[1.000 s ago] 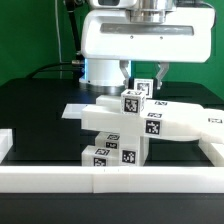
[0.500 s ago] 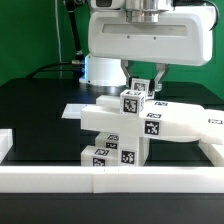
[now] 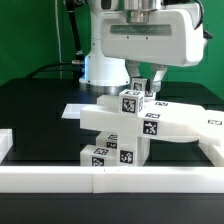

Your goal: Assemble chair

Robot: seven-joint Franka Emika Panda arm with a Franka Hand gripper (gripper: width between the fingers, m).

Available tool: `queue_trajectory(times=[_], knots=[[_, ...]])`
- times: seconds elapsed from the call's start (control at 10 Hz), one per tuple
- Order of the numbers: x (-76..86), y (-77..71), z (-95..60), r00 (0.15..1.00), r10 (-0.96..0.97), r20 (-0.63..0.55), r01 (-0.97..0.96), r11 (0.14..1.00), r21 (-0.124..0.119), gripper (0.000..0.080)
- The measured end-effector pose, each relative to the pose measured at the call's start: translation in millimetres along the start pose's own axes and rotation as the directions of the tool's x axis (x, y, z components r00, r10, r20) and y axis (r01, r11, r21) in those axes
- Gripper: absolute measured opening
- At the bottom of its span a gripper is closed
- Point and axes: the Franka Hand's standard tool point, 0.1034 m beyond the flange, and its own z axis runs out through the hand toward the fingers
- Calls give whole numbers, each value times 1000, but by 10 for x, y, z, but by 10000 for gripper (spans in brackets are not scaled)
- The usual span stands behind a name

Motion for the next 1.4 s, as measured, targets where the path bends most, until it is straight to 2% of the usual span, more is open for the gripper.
queue_trajectory(times=[0.2, 0.3, 0.4, 0.5, 0.7, 0.9, 1.1, 1.4], knots=[[-1, 4, 3, 998, -59, -1, 59, 998, -2, 291], [-6, 5, 5, 993, -114, -6, 114, 993, -11, 476], [-6, 6, 6, 982, -190, -8, 190, 982, -15, 597], [-7, 5, 5, 953, -304, -8, 304, 952, -18, 640], [-12, 1, 5, 871, -491, -5, 490, 871, -19, 647], [-21, 0, 8, 724, -690, 0, 689, 724, -25, 649], [-20, 6, 11, 612, -791, 5, 790, 612, -28, 649], [-2, 19, 12, 399, -917, 15, 917, 398, -33, 649]])
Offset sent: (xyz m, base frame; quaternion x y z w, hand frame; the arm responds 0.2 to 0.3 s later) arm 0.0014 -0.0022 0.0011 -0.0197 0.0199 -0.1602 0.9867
